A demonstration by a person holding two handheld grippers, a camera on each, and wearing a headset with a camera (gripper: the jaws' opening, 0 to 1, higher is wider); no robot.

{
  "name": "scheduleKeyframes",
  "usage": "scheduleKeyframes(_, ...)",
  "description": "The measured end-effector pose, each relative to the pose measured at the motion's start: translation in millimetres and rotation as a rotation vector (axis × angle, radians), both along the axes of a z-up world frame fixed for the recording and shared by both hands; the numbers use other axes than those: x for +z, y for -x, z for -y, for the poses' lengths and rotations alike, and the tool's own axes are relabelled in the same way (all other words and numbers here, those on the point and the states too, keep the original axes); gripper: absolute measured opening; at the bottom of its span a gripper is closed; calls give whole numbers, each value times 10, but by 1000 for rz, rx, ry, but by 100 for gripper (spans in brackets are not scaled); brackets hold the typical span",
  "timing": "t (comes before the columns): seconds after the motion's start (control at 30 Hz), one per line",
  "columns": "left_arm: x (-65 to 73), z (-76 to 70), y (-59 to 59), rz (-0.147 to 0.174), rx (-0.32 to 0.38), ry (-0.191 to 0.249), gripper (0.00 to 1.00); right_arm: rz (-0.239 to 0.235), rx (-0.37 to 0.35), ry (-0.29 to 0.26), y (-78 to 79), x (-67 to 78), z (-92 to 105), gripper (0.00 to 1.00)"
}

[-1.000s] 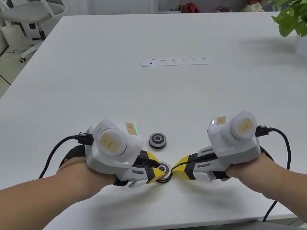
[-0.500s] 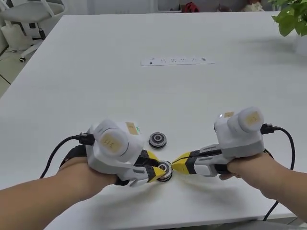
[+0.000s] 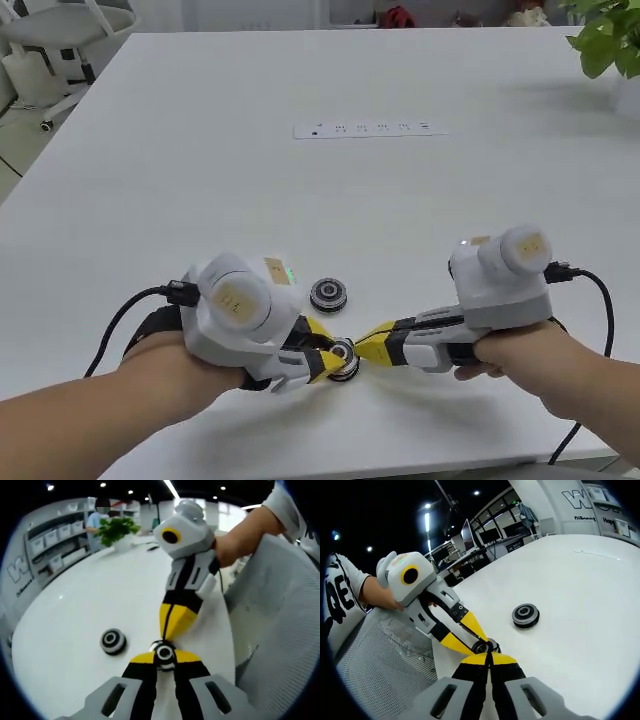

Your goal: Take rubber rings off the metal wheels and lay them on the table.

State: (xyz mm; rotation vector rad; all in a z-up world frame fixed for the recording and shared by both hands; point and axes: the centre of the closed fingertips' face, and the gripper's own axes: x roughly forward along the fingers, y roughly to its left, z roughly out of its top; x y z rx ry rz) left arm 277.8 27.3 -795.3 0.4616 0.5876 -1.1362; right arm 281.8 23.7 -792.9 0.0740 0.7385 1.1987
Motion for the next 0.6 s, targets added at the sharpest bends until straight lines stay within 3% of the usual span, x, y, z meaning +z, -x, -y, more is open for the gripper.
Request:
scheduleKeyframes(0.2, -2, 0, 0, -2, 2, 0, 12, -8, 17, -9, 34, 15, -49, 0)
scheduleKeyframes(0.27, 0, 5, -3, 1, 4, 0, 12, -27, 60, -64, 117, 99, -137, 0)
scheduleKeyframes(0.3, 0, 3, 1, 1, 1, -2, 12, -30, 49, -53, 126, 110, -150, 0)
scheduleKeyframes(0.33, 0, 7, -1, -3, 4, 1, 12, 13, 81, -27, 120, 98, -140, 0)
scheduleKeyframes(0.6, -3, 11, -11, 0, 1, 4, 12, -2, 30, -23, 53, 42, -68, 0)
